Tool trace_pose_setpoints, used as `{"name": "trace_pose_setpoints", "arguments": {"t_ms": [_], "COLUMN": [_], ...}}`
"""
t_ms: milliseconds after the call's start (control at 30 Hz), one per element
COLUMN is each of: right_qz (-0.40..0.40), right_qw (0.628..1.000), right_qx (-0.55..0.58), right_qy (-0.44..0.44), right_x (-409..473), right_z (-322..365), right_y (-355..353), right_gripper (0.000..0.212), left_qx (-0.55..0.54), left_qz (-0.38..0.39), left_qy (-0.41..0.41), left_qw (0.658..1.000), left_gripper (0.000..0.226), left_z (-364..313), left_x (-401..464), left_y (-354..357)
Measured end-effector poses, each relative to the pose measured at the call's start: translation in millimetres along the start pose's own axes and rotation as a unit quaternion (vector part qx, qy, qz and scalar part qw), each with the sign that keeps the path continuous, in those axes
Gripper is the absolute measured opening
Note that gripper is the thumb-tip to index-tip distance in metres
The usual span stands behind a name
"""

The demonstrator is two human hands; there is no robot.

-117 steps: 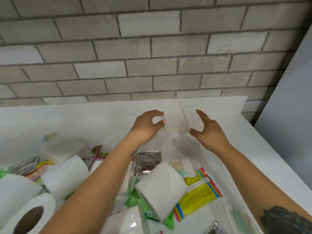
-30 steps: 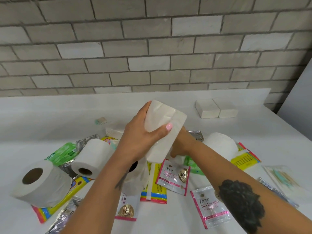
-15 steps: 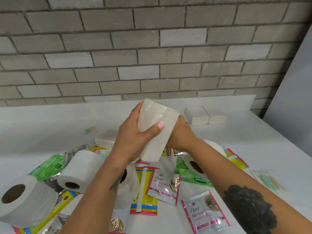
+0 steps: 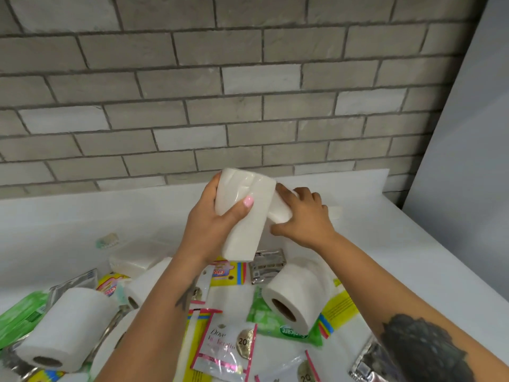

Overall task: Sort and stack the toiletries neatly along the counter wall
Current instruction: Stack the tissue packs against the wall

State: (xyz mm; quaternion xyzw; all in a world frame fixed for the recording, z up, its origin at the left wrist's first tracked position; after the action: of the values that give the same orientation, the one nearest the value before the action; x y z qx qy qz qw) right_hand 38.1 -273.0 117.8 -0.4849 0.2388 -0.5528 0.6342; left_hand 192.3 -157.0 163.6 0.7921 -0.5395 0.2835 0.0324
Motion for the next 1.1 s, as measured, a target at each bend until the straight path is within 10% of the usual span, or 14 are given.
{"name": "trace_pose_setpoints", "arguments": {"t_ms": [633,1100], "right_qz": [0.010,0.072], "right_qw": [0.981,0.968], "right_qx": [0.090,0.018], "right_qy": [0.171,0.238], "right_x": [94,154], "right_z": [-156,-205], "right_y": [-14,47], "right_gripper": [0.091,0.092], "left_qx": [-0.029,0.112], "left_qz": [-0.009,0.026], "left_qy": [-0.123,-0.212], "left_qw": [0.992,0.970], "left_gripper": [0.046,0.085], "left_z": [97,186], "left_x": [119,162], "left_y": [130,188]}}
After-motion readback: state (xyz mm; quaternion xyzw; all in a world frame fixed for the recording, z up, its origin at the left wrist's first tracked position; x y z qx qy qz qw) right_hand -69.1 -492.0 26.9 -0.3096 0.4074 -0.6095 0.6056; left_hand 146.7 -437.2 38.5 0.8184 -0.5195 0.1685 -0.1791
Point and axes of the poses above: each hand's wrist, its own x-axis towards the middle knuckle, its own y-axis out of the palm, z = x × y, the point moved 9 cm from there along x, towards the middle knuckle, and after that the axes turned 8 degrees about y, right-handed, at the moved point
